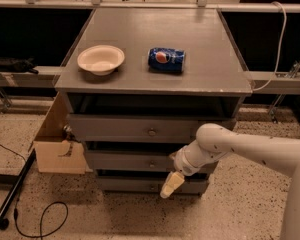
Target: Open middle drawer
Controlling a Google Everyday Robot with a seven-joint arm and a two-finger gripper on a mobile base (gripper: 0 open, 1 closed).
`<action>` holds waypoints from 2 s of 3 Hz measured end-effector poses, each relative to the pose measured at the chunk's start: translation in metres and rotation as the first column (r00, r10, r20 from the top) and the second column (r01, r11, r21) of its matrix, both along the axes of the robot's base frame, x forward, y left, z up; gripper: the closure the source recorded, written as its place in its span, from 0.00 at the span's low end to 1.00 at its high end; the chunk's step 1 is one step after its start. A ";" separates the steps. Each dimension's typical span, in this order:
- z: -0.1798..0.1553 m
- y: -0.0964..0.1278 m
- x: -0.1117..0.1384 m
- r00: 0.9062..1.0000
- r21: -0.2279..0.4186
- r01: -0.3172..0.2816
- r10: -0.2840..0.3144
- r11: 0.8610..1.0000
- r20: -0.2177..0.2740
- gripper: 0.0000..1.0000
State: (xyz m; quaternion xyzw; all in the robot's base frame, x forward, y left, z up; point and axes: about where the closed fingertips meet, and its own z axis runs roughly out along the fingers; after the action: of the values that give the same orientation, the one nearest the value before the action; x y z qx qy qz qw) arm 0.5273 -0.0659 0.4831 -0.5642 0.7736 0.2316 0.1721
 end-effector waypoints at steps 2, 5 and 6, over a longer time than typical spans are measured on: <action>-0.019 -0.026 -0.017 0.998 0.072 0.050 -0.048 0.996 -0.028 0.00; 0.013 -0.044 0.041 0.993 0.574 0.119 -0.100 0.810 -0.064 0.00; 0.013 -0.044 0.041 0.993 0.574 0.119 -0.100 0.810 -0.064 0.00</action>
Offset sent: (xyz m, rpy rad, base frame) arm -0.0267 -0.0525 -0.0254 0.1211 0.0335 -0.0929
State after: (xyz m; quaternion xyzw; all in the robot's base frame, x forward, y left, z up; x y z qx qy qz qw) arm 0.5681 -0.1103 0.4963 -0.4363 0.7009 0.4533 0.3360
